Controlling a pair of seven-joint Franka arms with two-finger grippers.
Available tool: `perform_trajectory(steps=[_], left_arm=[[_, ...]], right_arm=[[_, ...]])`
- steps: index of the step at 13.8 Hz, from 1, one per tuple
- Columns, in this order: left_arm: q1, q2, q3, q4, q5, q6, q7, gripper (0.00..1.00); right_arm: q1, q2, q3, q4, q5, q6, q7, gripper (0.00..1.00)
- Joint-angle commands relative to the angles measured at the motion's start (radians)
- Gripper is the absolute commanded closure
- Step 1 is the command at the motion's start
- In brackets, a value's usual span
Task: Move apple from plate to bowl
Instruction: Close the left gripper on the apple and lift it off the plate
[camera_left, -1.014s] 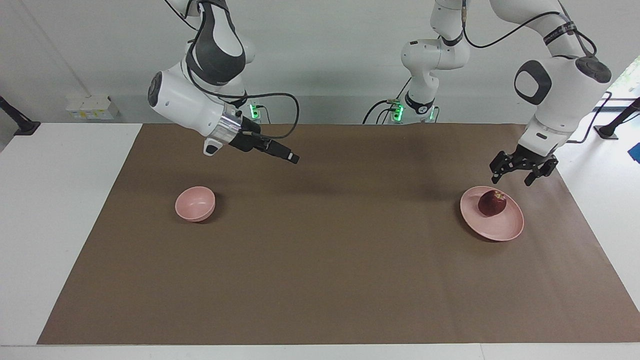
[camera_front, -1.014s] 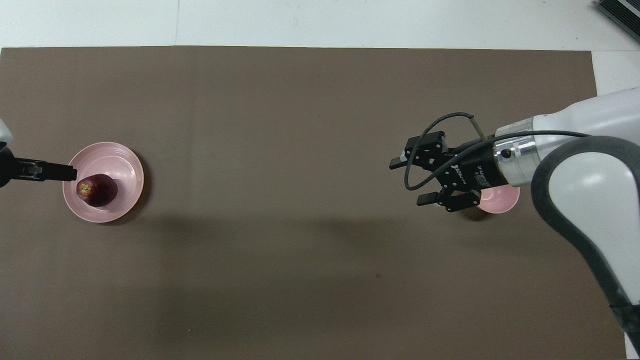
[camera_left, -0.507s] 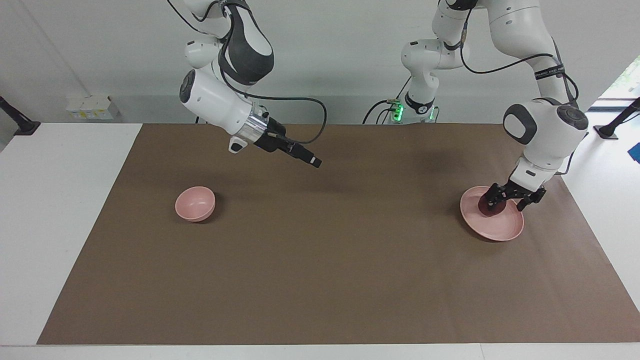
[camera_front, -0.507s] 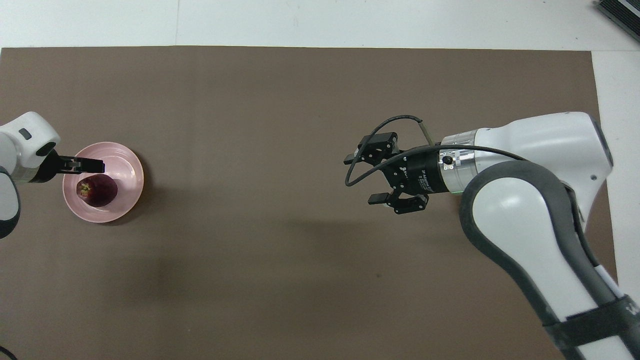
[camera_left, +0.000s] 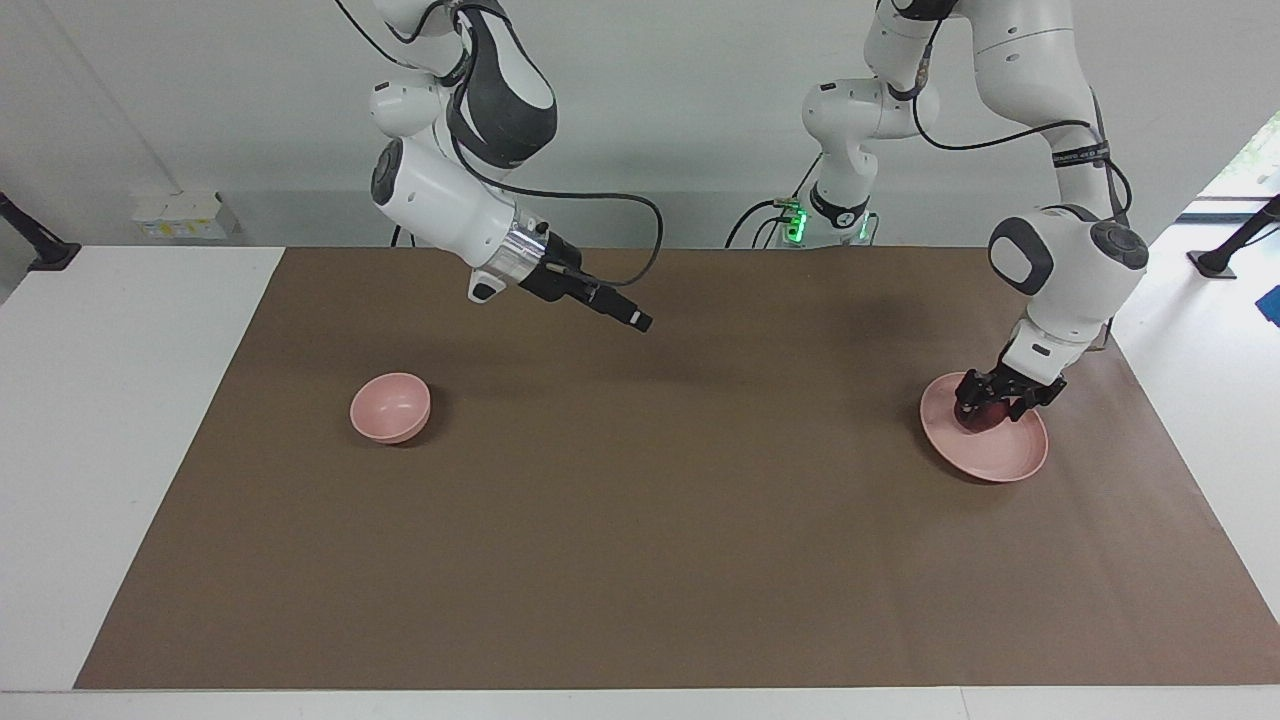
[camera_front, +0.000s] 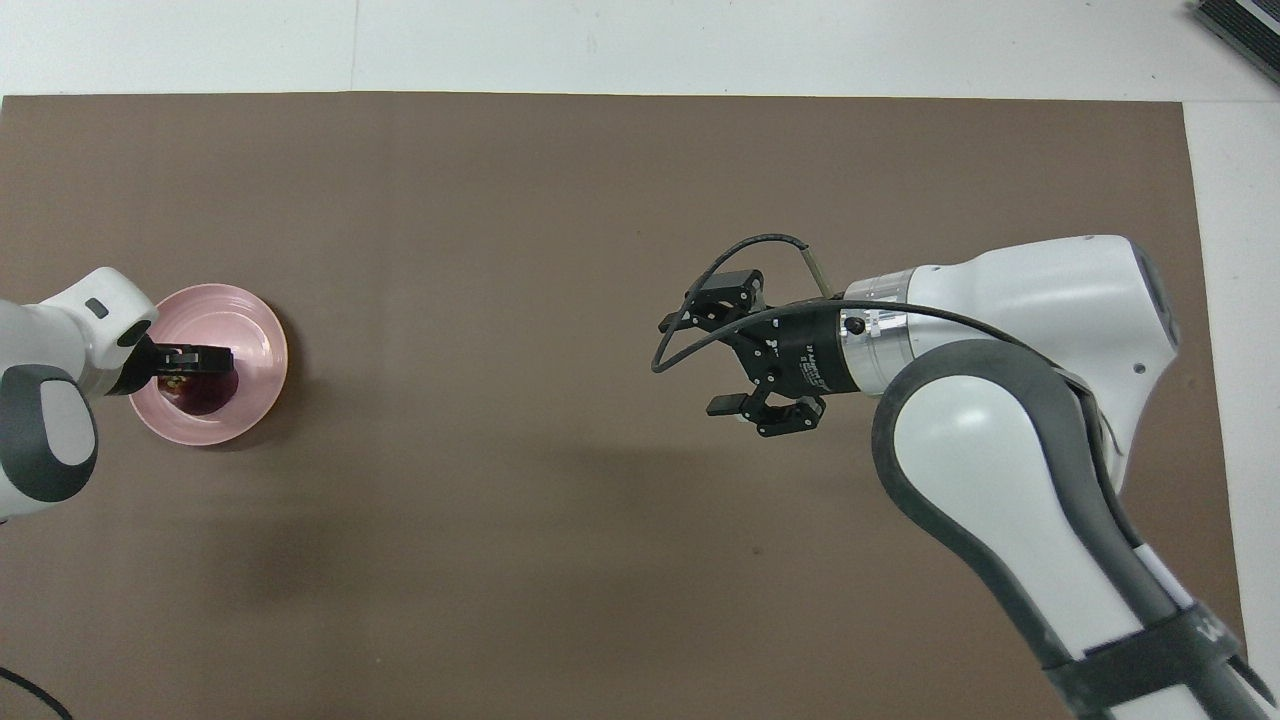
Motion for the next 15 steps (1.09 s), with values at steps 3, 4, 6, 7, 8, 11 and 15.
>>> perform_trajectory(steps=[3, 4, 6, 7, 8, 11, 15], left_arm=[[0.001, -0.039, -0.004, -0.005, -0.014, 0.01, 0.016, 1.0], [-0.005, -0.055, -0.008, 0.018, -0.014, -0.016, 0.011, 1.0], [-0.01, -0.081, -0.023, 0.072, -0.021, -0.12, 0.013, 1.0], [-0.02, -0.101, -0.026, 0.092, -0.058, -0.177, 0.014, 1.0], [-0.052, -0.12, -0.026, 0.107, -0.119, -0.216, 0.019, 1.0], [-0.134, -0.142, -0.026, 0.141, -0.338, -0.259, 0.004, 1.0], [-0.155, -0.168, -0.064, 0.122, -0.645, -0.317, 0.005, 1.0]], right_arm=[[0.005, -0.005, 0.003, -0.009, 0.031, 0.007, 0.035, 0.0], [0.014, -0.005, 0.003, -0.009, 0.033, 0.007, 0.035, 0.0], [0.046, 0.006, 0.003, -0.009, 0.033, 0.021, 0.035, 0.0], [0.054, 0.014, 0.003, -0.009, 0.031, 0.026, 0.032, 0.0], [0.062, 0.018, 0.003, -0.008, 0.033, 0.035, 0.036, 0.0], [0.082, 0.026, 0.003, -0.009, 0.063, 0.065, 0.056, 0.0], [0.127, 0.048, 0.003, -0.009, 0.129, 0.127, 0.13, 0.0]])
